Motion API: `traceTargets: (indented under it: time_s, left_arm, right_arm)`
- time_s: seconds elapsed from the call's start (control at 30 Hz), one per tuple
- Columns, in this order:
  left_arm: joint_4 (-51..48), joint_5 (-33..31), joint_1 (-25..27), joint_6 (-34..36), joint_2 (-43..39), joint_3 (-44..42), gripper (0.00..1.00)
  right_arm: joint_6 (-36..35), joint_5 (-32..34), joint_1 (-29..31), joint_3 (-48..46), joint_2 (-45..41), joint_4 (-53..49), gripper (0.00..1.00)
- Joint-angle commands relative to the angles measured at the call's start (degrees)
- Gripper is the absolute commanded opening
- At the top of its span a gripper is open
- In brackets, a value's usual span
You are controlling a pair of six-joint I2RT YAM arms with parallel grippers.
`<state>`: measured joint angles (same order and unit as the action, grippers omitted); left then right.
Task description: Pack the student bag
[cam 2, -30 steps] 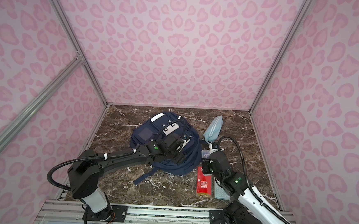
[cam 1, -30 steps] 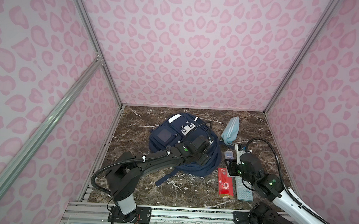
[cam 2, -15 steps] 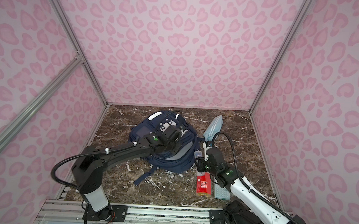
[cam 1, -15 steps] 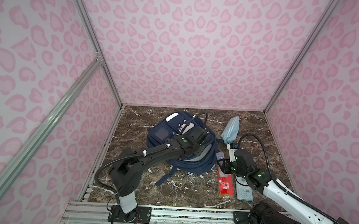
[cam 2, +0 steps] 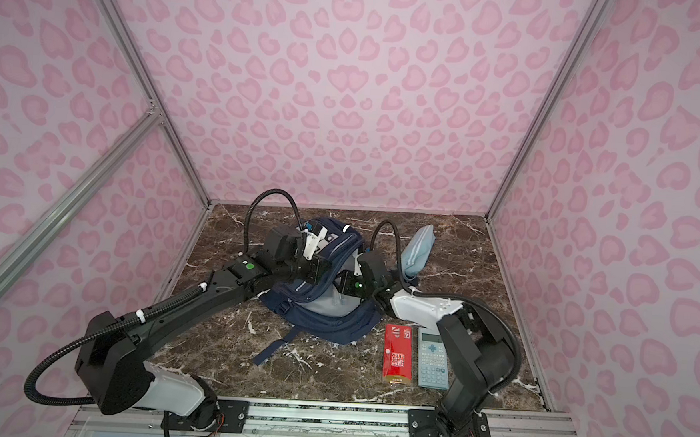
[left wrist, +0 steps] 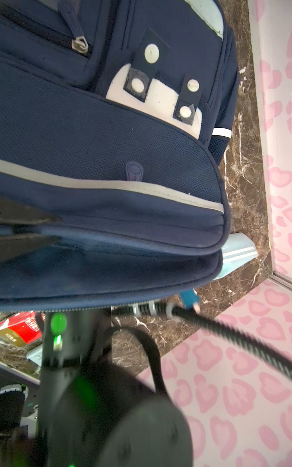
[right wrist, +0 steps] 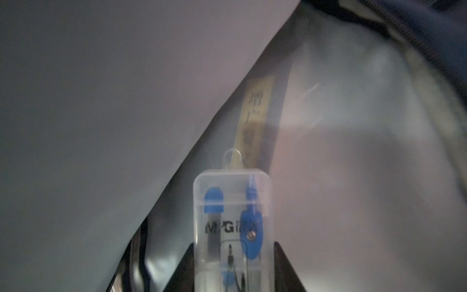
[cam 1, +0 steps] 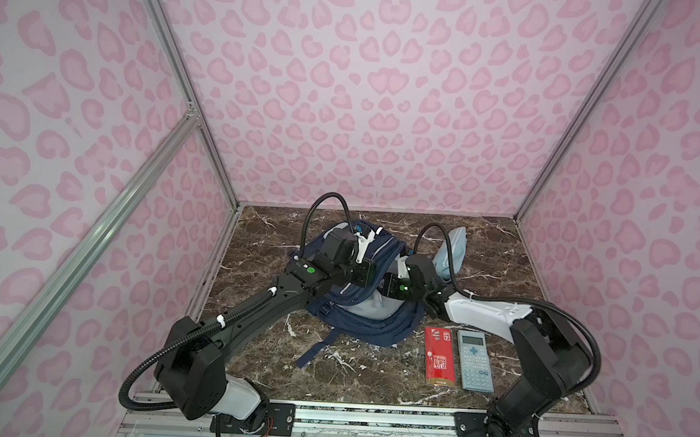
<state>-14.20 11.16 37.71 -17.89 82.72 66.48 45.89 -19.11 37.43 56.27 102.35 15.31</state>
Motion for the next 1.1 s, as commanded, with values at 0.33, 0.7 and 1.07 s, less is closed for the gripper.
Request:
traceTargets:
  time_s: [0.33, 0.7, 1.07]
  left_arm:
    - [10.16, 0.63, 0.15, -3.89, -1.88, -4.83, 0.04]
    - [12.28, -1.97, 0.16, -7.71, -2.02, -7.19, 0.03]
    - [13.8, 1.67, 0.59, -9.05, -1.17, -7.77, 0.03]
  right_arm:
    - [1.34, 12.86, 3.76, -7.42, -8.75, 1.41, 0.78]
    - [-8.74, 7.37, -8.74, -11.41, -19.49, -15.58, 0.77]
    - [-19.53, 13.3, -30.75, 15.43, -1.65, -37.38, 1.0]
